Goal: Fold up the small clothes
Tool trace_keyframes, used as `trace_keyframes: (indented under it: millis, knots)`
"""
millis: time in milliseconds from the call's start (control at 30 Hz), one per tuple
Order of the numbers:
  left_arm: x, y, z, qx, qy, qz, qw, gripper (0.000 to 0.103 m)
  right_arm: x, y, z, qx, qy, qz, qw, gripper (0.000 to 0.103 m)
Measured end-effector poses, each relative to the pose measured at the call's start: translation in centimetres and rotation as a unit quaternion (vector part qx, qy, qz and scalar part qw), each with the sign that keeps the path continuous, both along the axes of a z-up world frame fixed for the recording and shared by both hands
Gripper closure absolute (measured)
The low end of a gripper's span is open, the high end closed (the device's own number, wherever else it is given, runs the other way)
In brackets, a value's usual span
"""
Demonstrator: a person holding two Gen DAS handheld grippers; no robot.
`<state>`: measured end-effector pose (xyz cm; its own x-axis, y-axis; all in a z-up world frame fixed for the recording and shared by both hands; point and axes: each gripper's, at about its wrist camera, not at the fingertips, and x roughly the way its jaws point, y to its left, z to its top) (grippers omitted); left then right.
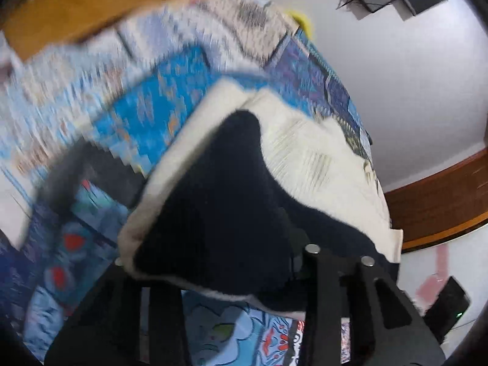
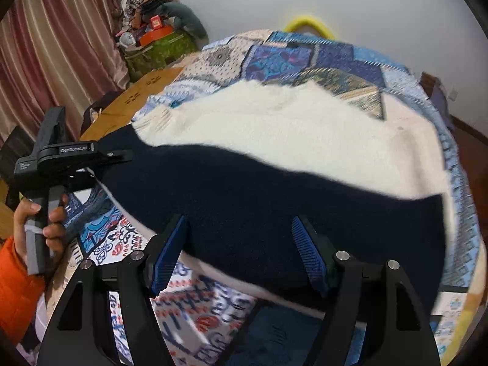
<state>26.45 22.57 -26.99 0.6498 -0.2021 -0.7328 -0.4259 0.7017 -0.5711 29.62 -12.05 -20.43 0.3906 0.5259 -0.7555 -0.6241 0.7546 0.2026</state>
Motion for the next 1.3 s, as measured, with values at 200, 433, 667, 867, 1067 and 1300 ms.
trace_keyframes:
  millis: [200,433,667,867,1067,1300]
  knots:
    - [-1.2,0.9,7.3,0.109,-0.044,0.02,0.9929,0.068,0.8,-5.8,0.8,0.008,-0.009,-0.058,0.998,0.038]
    - [0.8,-5.3,15.1,0.203,-0.107,-0.024,0.9731,0.068,1.6,-8.9,-1.8,0.007,0.034,-0.089,0.995,0.054]
    - [4.9,-15.7,18.8,0.232,-0.151,-0.099,0.9558,0.069,1.1,-9.2,-2.0,0.013,0.033,-0.086,0.996,0.054]
    - [7.0,-24.4,16.7,0.23,-0.143,-0.187,0.9443,0.071,0.4,-10.5,-1.2,0.032,0.039,-0.086,0.995,0.054]
    - [6.6,-29.3,12.4,0.245,-0.099,-0.255,0.9303,0.073,-1.2,-11.9,-1.0,0.027,0.036,-0.08,0.996,0.054]
    - [5.9,-30.4,11.7,0.23,-0.063,-0.293,0.9259,0.056,-0.2,-12.2,-0.4,0.024,0.02,-0.087,0.996,0.054]
